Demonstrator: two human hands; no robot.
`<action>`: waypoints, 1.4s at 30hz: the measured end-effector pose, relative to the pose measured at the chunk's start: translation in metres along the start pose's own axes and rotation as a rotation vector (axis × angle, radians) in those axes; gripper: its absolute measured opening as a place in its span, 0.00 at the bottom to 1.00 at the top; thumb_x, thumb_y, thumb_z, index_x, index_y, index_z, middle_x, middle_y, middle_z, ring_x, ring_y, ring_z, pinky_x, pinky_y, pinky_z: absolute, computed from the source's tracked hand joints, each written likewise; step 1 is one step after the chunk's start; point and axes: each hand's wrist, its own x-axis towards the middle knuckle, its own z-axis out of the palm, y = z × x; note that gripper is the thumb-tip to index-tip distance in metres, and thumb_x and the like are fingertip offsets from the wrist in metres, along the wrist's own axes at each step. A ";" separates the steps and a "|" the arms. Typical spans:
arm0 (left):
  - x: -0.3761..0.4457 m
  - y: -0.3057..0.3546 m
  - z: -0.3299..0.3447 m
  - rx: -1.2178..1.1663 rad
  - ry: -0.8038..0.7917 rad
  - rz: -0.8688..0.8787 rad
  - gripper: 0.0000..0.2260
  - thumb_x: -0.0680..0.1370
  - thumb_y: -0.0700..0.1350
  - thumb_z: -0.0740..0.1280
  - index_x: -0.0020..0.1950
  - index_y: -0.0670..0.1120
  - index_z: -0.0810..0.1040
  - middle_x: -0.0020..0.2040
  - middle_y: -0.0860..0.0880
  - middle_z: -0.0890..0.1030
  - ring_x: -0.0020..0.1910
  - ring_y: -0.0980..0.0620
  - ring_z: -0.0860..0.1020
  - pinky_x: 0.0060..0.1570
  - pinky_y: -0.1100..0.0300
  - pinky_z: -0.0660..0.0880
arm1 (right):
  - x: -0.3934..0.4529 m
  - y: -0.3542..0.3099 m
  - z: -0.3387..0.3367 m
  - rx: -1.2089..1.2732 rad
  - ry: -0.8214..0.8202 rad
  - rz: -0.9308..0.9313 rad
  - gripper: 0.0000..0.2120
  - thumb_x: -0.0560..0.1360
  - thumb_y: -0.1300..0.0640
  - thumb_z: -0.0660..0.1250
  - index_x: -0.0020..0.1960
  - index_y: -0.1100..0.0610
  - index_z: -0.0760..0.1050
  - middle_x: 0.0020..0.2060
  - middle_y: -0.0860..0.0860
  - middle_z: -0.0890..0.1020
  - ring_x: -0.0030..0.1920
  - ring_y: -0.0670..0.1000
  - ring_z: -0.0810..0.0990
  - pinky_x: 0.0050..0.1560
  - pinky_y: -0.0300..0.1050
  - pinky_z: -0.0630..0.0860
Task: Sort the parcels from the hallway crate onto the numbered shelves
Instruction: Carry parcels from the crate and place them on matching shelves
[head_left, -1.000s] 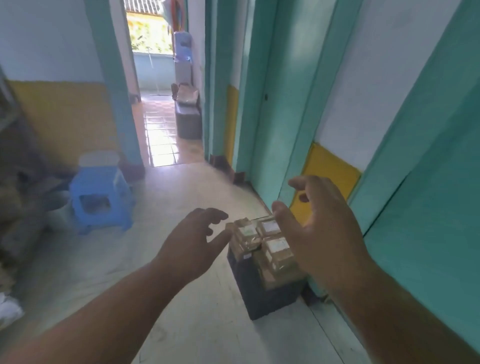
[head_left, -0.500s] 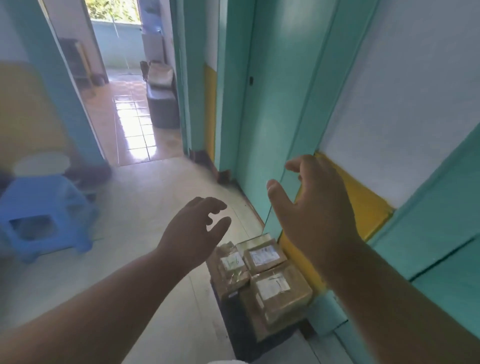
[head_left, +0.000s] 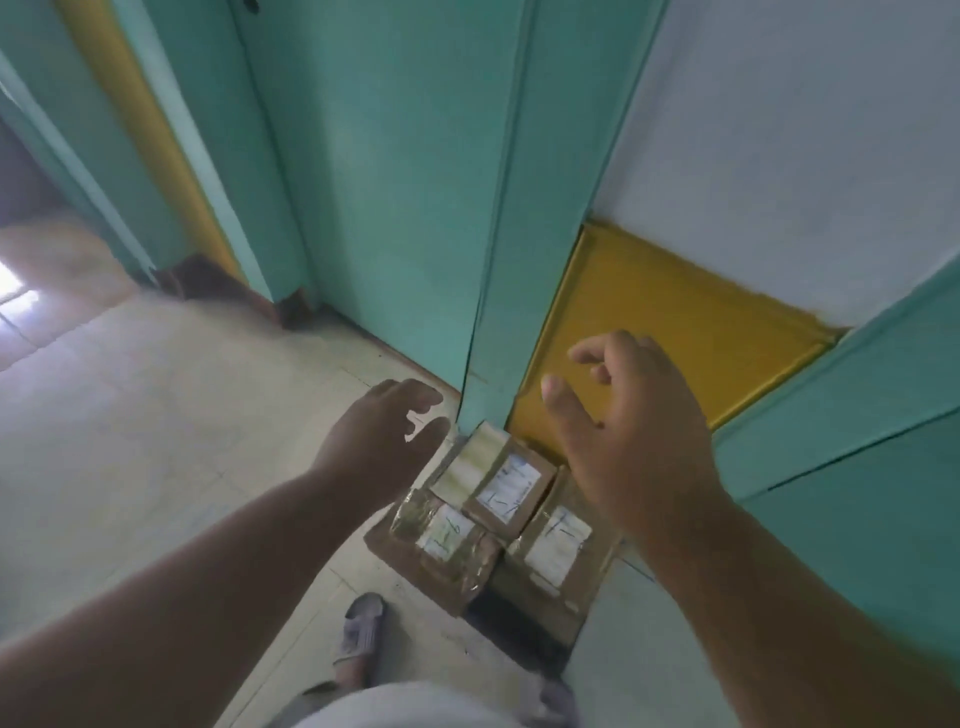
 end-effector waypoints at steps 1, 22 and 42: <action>0.012 -0.009 0.005 0.002 -0.058 0.008 0.12 0.79 0.54 0.67 0.61 0.55 0.78 0.52 0.59 0.76 0.46 0.58 0.79 0.44 0.61 0.74 | -0.001 -0.001 0.008 -0.019 0.009 0.043 0.17 0.77 0.44 0.62 0.56 0.55 0.77 0.46 0.46 0.76 0.46 0.44 0.74 0.42 0.37 0.70; 0.099 -0.194 0.280 -0.328 -0.700 -0.609 0.18 0.79 0.50 0.68 0.68 0.49 0.75 0.54 0.48 0.83 0.46 0.49 0.86 0.41 0.52 0.82 | -0.068 0.226 0.282 -0.095 -0.403 0.753 0.20 0.77 0.44 0.67 0.66 0.50 0.71 0.56 0.49 0.77 0.45 0.46 0.78 0.40 0.42 0.73; 0.128 -0.205 0.368 -0.409 -0.637 -0.736 0.14 0.81 0.38 0.64 0.66 0.46 0.75 0.54 0.46 0.83 0.49 0.47 0.85 0.51 0.46 0.83 | -0.014 0.338 0.378 -0.055 -0.563 0.800 0.26 0.82 0.62 0.59 0.79 0.56 0.59 0.73 0.57 0.66 0.62 0.58 0.75 0.59 0.56 0.77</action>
